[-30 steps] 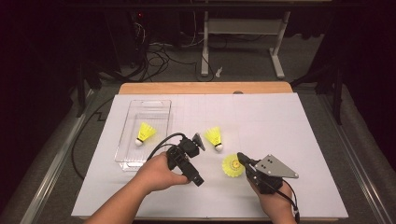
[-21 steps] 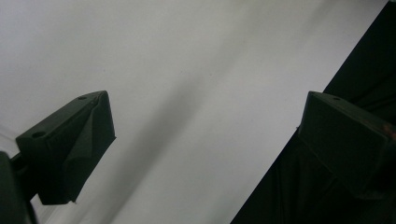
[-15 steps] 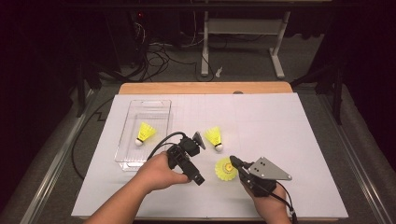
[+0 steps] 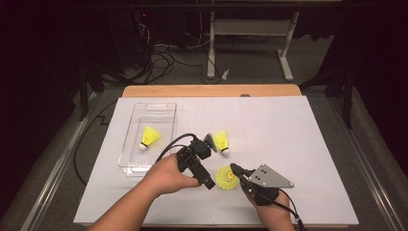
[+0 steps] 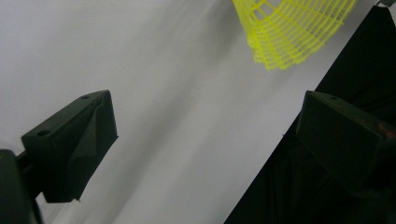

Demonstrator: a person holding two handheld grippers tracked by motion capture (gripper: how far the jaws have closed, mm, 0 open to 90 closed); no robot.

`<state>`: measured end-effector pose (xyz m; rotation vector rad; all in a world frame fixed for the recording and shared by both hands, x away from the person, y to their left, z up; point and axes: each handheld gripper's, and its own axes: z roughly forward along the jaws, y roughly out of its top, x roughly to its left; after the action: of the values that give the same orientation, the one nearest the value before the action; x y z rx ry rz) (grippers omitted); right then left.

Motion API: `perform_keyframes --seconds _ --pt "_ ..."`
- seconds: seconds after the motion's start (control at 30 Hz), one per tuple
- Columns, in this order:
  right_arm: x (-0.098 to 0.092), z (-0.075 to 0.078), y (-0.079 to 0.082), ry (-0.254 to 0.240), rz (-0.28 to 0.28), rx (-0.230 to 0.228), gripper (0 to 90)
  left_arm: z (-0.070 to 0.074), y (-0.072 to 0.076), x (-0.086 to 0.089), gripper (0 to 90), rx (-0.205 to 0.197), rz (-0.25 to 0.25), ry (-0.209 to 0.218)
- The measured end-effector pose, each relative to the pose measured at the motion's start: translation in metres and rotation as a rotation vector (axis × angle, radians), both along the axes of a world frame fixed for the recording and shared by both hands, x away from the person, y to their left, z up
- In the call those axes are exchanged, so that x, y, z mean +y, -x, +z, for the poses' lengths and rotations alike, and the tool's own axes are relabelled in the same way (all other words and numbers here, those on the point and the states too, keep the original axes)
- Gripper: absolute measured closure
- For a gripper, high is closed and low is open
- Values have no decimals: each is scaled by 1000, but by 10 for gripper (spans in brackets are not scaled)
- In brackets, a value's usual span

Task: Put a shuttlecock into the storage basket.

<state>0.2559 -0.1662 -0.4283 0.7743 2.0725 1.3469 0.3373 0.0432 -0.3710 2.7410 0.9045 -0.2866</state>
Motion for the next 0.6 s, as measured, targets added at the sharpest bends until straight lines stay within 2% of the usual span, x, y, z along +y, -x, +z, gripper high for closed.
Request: perform_keyframes --seconds 0.3,0.6 --pt "8 -1 2 8 25 -1 900 -2 -3 -2 96 8 2 -1" --pt "15 -2 3 10 44 1 900 -2 -7 -2 173 17 12 -3"
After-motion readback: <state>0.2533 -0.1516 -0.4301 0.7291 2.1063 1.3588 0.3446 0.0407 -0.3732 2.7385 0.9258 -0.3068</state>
